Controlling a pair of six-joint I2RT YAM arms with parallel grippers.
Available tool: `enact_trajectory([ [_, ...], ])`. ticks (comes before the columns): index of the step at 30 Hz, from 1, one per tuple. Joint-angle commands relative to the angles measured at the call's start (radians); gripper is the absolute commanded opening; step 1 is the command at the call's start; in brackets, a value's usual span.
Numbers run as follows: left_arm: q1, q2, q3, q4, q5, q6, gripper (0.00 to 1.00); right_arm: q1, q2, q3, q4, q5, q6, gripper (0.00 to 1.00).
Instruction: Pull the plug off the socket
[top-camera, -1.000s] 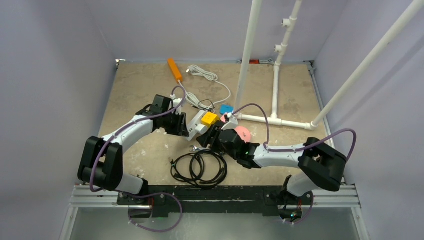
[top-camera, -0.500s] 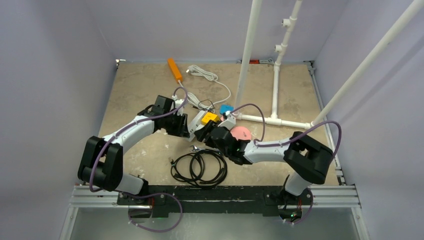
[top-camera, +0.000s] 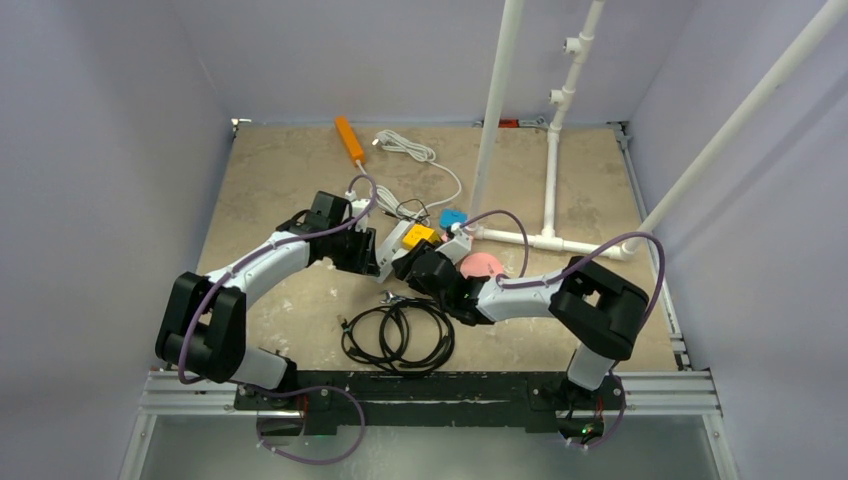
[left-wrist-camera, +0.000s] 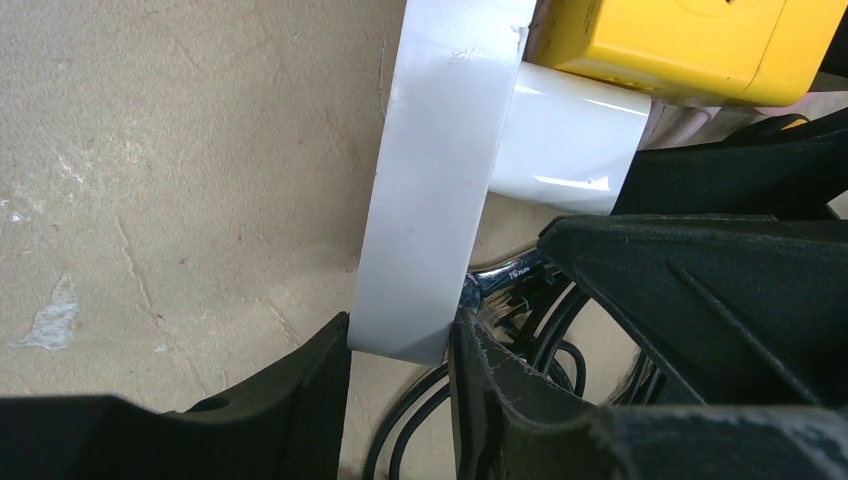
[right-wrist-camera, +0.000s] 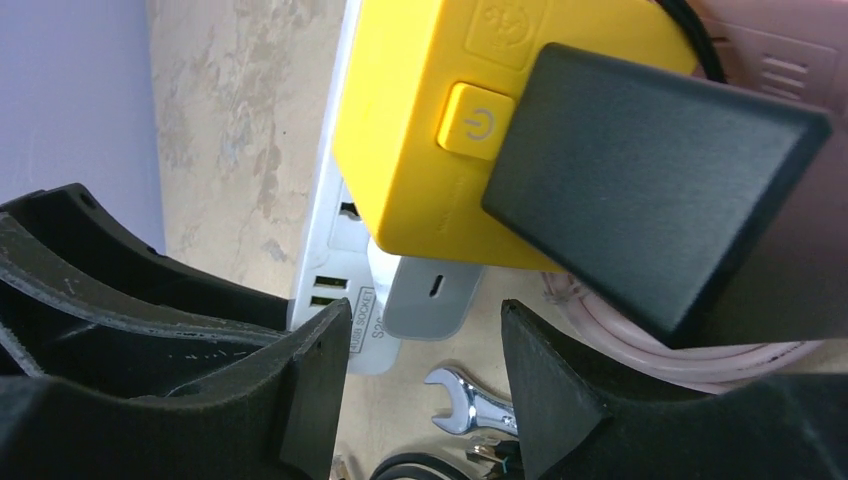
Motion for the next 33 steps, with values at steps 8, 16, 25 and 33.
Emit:
enact_trajectory([
  [8,-0.014,-0.017,0.016,0.039,0.030,-0.006,0.00,-0.012,0.012,0.033,-0.007,0.112,0.042,0.58],
  [16,-0.019,-0.007,0.016,0.037,0.041,-0.006,0.00,-0.039,0.017,-0.011,0.106,0.081,0.092,0.54],
  [25,-0.022,-0.005,0.018,0.035,0.033,-0.005,0.00,-0.042,0.020,0.025,0.138,0.046,0.089,0.37],
  [33,-0.025,-0.011,0.024,0.026,-0.010,-0.004,0.00,-0.040,0.021,0.013,0.154,0.056,0.099,0.16],
])
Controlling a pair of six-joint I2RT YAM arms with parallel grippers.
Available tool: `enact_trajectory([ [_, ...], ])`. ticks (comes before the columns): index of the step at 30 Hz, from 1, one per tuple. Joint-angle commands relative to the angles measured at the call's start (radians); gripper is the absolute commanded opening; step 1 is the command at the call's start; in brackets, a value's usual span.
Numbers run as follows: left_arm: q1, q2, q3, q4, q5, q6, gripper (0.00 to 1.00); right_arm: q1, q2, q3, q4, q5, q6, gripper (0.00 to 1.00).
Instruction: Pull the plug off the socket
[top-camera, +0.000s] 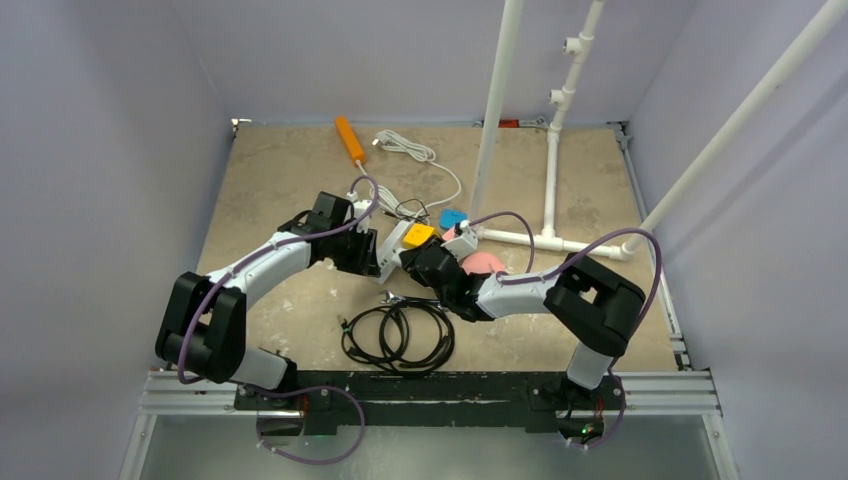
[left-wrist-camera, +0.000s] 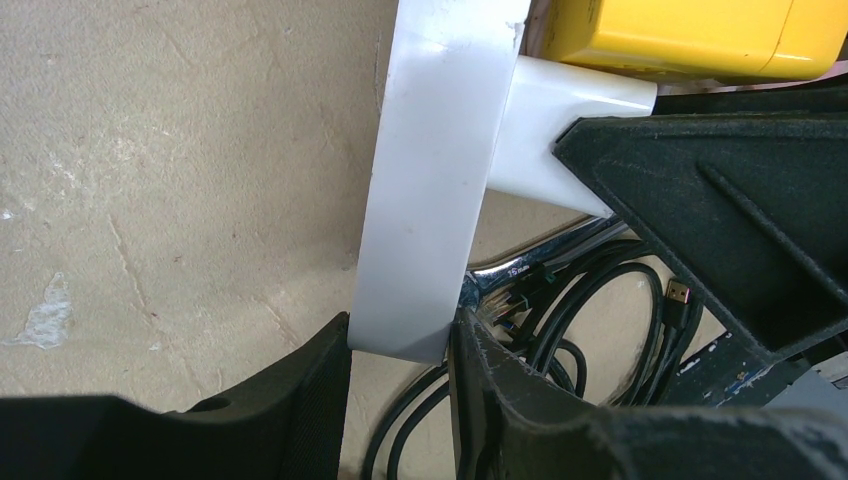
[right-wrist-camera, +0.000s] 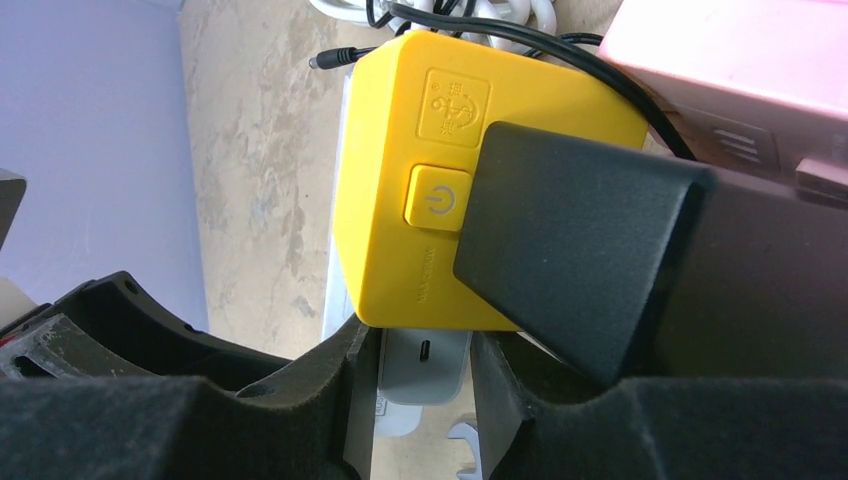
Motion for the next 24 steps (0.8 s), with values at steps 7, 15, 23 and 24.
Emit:
enact_trajectory([
  [7,-0.011,-0.014,0.022,0.030,-0.017,-0.011,0.00,0.018,0.034,-0.064,0.146,0.018,0.154,0.00],
  [15,-0.011,-0.015,0.024,0.029,-0.031,-0.015,0.00,0.039,0.062,-0.094,0.116,0.071,0.232,0.00],
  [23,-0.011,-0.014,0.029,0.007,-0.143,-0.011,0.00,0.047,-0.019,-0.098,0.092,0.099,0.233,0.00],
  [24,-0.011,-0.012,0.030,0.006,-0.153,-0.010,0.00,0.048,-0.039,-0.099,0.092,0.101,0.232,0.00],
])
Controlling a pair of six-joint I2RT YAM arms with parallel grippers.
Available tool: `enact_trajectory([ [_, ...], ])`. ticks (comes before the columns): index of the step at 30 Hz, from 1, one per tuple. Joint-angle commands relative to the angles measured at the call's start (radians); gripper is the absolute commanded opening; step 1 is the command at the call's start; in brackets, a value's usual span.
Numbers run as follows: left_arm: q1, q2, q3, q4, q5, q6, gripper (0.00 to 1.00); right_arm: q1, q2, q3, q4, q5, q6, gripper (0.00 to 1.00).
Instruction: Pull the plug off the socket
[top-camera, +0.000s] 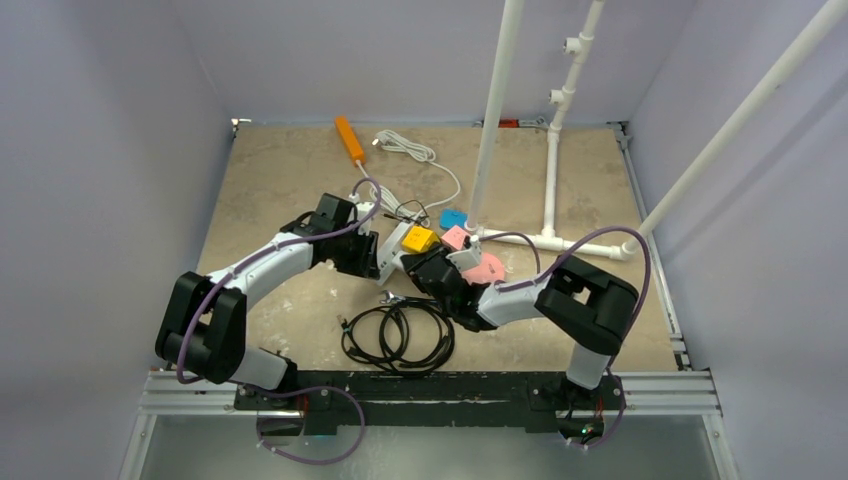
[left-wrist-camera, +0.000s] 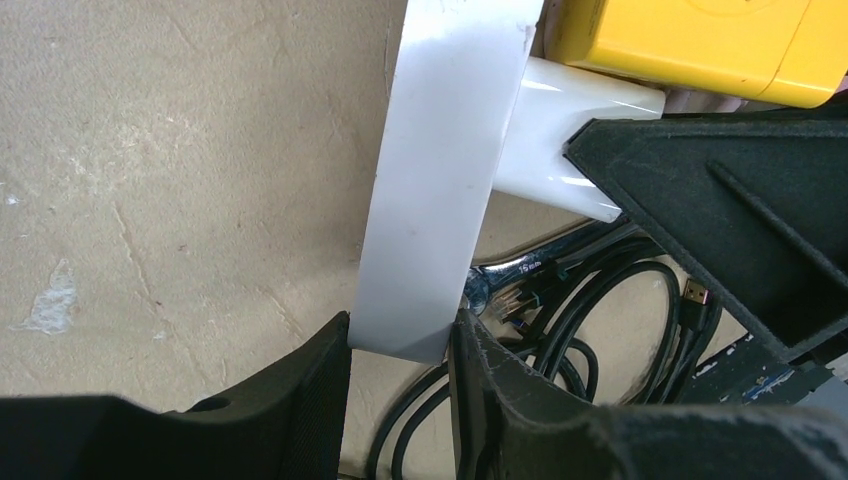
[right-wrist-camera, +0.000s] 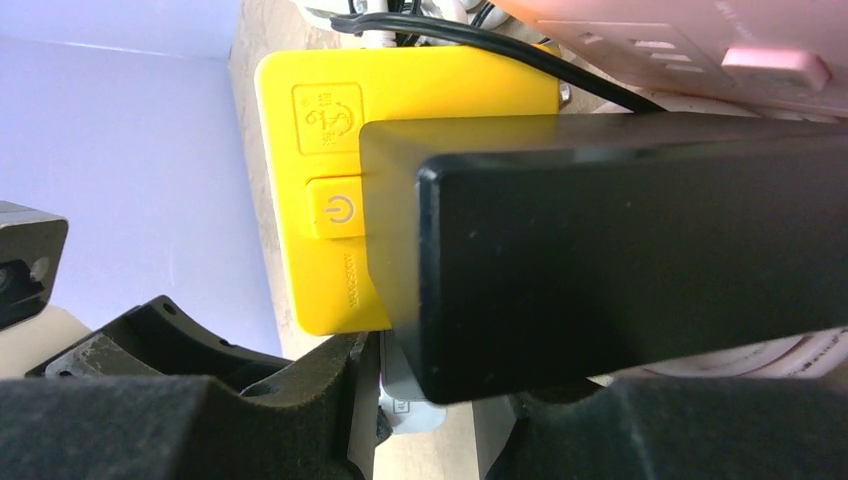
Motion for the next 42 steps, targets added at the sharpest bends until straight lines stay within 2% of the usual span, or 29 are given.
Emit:
enact_trajectory([
  [1,0.004,-0.010,0.032,0.015,-0.112,-0.009,0.00,0.014,-0.093,-0.022,-0.051,0.061,0.020,0.00],
  [7,0.004,-0.018,0.036,-0.001,-0.174,-0.005,0.00,0.016,-0.148,-0.018,-0.070,0.087,0.007,0.00],
  [15,0.004,-0.024,0.036,0.008,-0.153,-0.005,0.00,0.026,-0.149,-0.034,-0.068,0.084,0.006,0.00],
  [19,0.004,-0.026,0.037,0.008,-0.150,-0.007,0.00,0.057,-0.193,-0.043,-0.085,0.115,-0.045,0.00],
  [25,0.004,-0.029,0.038,0.008,-0.152,-0.008,0.00,0.175,-0.368,-0.084,-0.173,0.241,-0.188,0.00],
  [31,0.005,-0.048,0.036,0.008,-0.168,-0.010,0.00,0.181,-0.611,-0.167,-0.269,0.266,-0.341,0.00],
  [35,0.006,-0.050,0.037,0.009,-0.174,-0.010,0.00,0.088,-0.760,-0.178,-0.372,0.239,-0.468,0.00],
  [39,0.014,-0.076,0.036,0.016,-0.208,-0.015,0.00,-0.105,-0.839,-0.222,-0.370,0.089,-0.611,0.00],
  [42,0.025,-0.104,0.033,0.021,-0.241,-0.020,0.00,-0.227,-0.838,-0.244,-0.342,-0.041,-0.695,0.00],
])
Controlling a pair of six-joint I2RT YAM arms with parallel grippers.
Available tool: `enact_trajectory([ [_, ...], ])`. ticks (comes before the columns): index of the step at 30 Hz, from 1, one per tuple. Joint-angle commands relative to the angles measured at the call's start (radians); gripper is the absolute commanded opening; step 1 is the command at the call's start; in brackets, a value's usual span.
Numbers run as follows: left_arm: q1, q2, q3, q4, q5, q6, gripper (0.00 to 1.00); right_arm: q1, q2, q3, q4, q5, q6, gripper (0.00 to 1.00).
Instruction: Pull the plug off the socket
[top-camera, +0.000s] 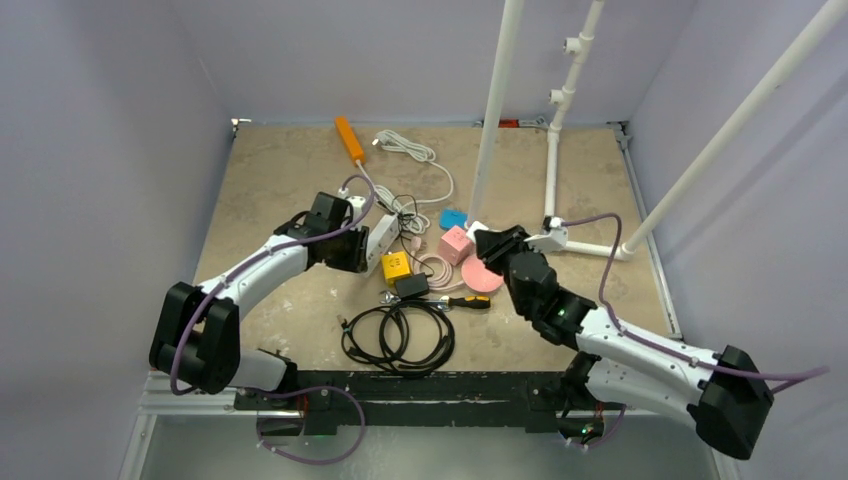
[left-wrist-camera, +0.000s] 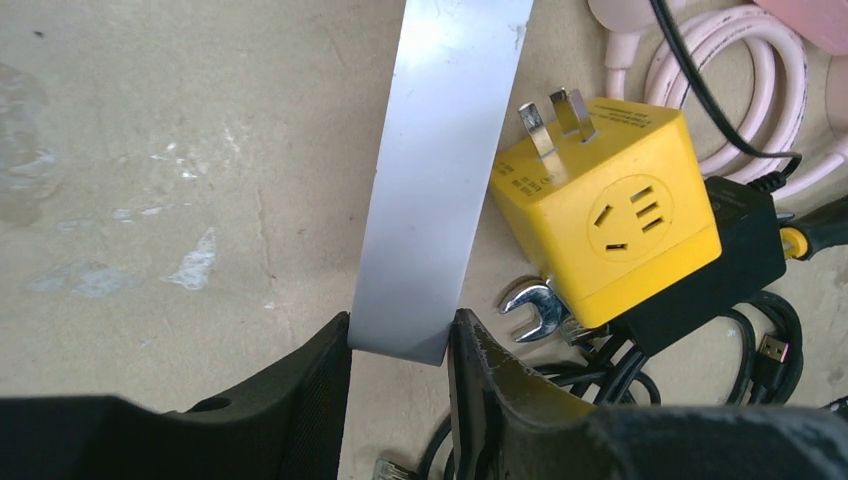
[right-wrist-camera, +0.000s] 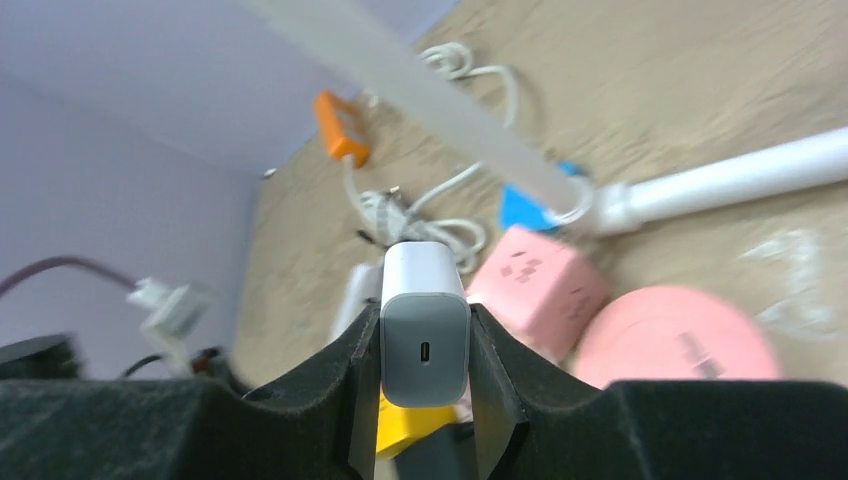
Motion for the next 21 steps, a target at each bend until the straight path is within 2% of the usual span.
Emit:
enact_trajectory([
  [1,0.028,-0.073,0.030,0.040,-0.089,-0.023,0.00,-0.152,0.011,-0.034,0.002,-0.196,-0.195,0.00],
  [5,0.051,-0.113,0.026,0.047,-0.132,-0.030,0.00,-0.239,0.117,-0.022,0.070,-0.388,-0.273,0.00],
  [11,0.076,-0.127,0.038,0.006,-0.303,-0.030,0.00,-0.246,0.275,-0.025,0.201,-0.589,-0.294,0.00],
  [21,0.094,-0.116,0.045,-0.056,-0.530,-0.039,0.00,-0.239,0.396,-0.058,0.291,-0.608,-0.279,0.00],
])
